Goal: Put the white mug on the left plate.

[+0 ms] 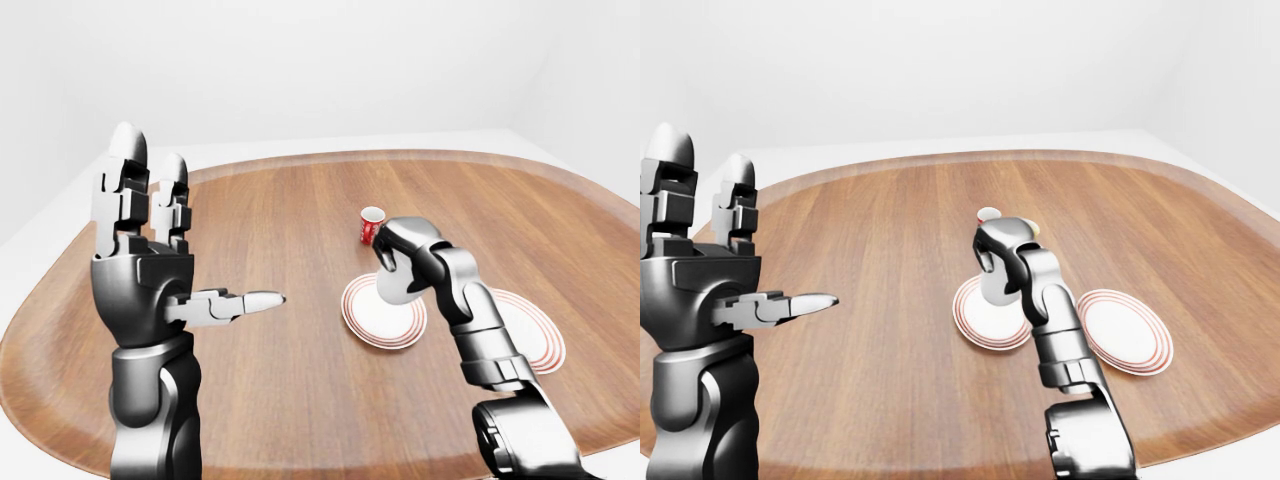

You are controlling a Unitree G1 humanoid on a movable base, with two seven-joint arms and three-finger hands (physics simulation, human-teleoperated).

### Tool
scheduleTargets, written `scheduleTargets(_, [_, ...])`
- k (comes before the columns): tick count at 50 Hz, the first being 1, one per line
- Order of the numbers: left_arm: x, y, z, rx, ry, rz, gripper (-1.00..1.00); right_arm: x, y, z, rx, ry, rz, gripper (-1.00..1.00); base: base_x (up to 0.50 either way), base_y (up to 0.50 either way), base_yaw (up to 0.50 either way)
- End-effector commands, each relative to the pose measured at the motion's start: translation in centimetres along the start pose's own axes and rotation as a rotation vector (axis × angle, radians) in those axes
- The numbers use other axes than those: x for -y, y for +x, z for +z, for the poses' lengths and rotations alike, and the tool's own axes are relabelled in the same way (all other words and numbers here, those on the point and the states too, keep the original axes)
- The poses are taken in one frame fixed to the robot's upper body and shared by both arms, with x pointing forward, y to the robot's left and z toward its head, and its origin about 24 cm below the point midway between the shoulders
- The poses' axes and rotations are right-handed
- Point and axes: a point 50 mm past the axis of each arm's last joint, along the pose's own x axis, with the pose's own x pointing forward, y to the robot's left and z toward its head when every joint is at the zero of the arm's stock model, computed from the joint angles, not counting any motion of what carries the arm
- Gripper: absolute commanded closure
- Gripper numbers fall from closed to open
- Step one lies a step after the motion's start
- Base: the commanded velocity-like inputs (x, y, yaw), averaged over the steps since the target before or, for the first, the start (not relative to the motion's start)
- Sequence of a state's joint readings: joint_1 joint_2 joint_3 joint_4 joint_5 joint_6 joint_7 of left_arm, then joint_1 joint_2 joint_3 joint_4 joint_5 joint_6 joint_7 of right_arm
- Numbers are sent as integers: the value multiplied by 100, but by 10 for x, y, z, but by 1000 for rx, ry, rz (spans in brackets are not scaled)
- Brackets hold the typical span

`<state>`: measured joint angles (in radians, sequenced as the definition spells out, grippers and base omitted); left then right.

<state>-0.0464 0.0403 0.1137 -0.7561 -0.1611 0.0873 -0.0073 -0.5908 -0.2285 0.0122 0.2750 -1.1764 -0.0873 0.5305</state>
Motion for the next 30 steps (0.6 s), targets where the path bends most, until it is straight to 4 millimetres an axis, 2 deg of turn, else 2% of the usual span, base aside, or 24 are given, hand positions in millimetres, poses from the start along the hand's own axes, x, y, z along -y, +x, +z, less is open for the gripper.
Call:
scheduleTargets(1, [0,0,0,0,0,0,-89,-17,43,-10,-92,-129,22,100,0,0,0])
scheduleTargets(10, [0,0,-1,-4,2,1,-89,-26,60,1,-84,-217,17,100,0,0,0])
scheduleTargets(19, [-1,0,0,-2,1,2,-89,-46,61,11,-56,-258,46,100,0,0,0])
scheduleTargets(30, [-1,0,-3,-12,1,2,-89,-53,61,12,-60,-206,70,100,0,0,0])
